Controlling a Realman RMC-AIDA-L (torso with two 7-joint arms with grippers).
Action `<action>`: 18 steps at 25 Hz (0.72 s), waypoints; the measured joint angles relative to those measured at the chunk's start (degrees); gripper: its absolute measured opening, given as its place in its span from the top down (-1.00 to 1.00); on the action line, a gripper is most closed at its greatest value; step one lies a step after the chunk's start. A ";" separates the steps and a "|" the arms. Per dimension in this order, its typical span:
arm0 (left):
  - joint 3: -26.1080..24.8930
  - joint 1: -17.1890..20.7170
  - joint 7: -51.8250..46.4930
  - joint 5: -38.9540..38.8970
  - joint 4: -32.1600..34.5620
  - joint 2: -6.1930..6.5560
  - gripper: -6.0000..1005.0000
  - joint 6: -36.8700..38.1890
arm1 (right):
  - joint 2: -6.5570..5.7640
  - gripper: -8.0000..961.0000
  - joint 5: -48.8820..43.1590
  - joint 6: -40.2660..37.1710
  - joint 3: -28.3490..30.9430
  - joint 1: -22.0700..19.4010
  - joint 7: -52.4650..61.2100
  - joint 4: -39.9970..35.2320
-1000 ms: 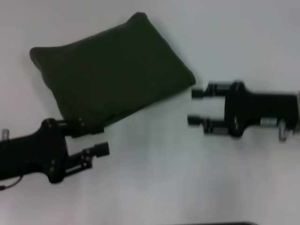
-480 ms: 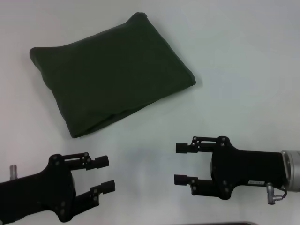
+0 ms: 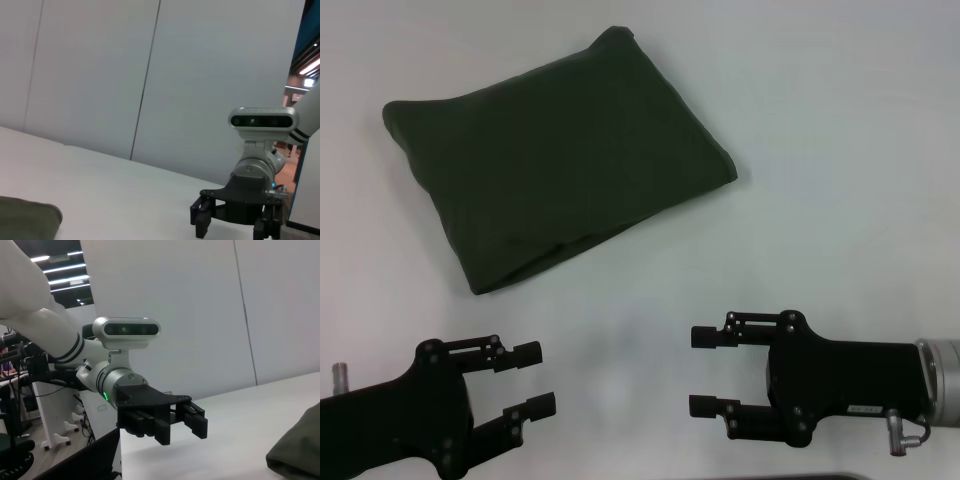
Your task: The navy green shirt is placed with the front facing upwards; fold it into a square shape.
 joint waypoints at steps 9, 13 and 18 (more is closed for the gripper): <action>-0.81 -0.17 -0.23 -0.16 -0.07 0.05 0.08 -0.35 | -0.09 -0.37 -0.01 -0.24 0.21 -0.82 -0.05 0.16; -1.25 -0.05 -0.29 -0.24 -0.05 -0.01 0.08 -0.43 | -0.09 -0.38 -0.02 -0.12 0.00 -0.85 0.06 0.18; -1.66 0.13 -0.31 -0.07 -0.14 -0.06 0.08 -0.43 | -0.09 -0.38 -0.02 -0.07 -0.16 -0.89 0.22 0.18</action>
